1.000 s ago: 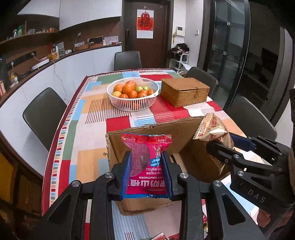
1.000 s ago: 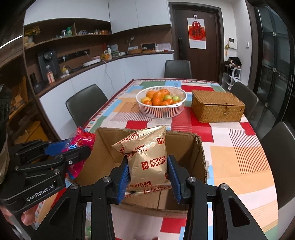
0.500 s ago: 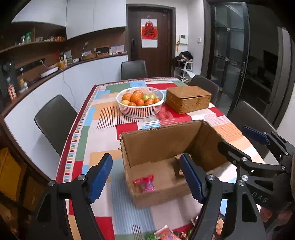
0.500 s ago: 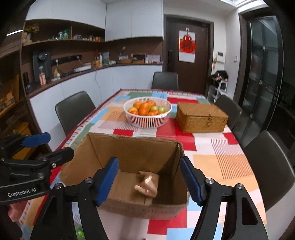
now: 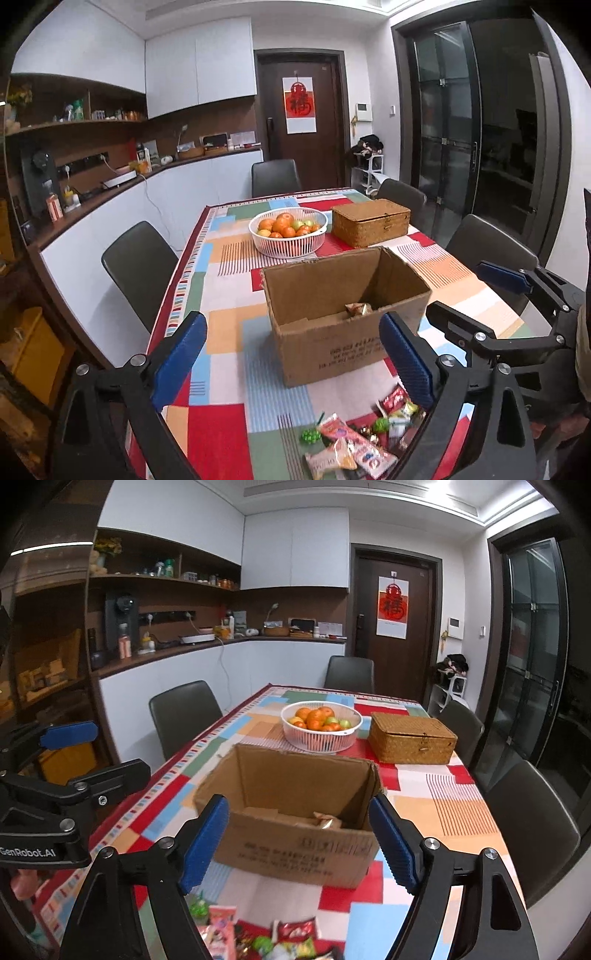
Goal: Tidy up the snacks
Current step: 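Move both tools back from the box to the snack pile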
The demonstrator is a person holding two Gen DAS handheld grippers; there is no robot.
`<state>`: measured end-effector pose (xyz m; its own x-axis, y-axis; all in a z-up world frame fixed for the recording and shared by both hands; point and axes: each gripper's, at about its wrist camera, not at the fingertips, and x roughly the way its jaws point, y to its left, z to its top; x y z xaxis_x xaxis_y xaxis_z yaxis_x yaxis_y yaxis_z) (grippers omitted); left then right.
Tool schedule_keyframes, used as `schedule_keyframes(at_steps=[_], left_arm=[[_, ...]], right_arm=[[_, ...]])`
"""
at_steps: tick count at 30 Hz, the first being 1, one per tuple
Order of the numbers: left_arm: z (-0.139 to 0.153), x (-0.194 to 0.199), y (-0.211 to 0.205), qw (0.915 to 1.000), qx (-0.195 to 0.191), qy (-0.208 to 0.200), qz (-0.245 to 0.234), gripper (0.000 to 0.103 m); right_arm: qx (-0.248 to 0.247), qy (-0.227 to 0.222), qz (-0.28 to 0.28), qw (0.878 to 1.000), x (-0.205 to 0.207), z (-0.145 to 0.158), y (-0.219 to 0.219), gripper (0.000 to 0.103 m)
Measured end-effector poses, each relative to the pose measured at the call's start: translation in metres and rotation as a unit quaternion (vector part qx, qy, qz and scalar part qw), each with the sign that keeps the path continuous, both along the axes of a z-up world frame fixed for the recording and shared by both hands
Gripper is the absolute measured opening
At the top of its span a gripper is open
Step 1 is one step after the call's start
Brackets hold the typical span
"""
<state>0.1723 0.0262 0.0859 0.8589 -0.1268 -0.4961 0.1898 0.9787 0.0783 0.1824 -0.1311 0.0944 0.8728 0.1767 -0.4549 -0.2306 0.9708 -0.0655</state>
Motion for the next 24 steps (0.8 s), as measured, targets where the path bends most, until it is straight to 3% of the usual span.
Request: schedule_keyframes(at_steps=[7,12,24], left_arm=[[-0.012,-0.038,0.009,0.9999,-0.014,0.005,-0.007,0.099],[-0.026,-0.061,0.014,0.9999,-0.001,0.011,-0.001,0.100],[-0.085,-0.083,0.020,0.9955,0.053,0.077,0.013,0.100]], right_arm=[[-0.009,-0.004,0.016,1.000,-0.041,-0.004,0.008,0.078],[-0.017,-0.002,0.027,0.999,-0.063,-0.012,0.014,0.078],[-0.059,0.070,0.038,0.995,-0.077,-0.061,0.017,0.078]])
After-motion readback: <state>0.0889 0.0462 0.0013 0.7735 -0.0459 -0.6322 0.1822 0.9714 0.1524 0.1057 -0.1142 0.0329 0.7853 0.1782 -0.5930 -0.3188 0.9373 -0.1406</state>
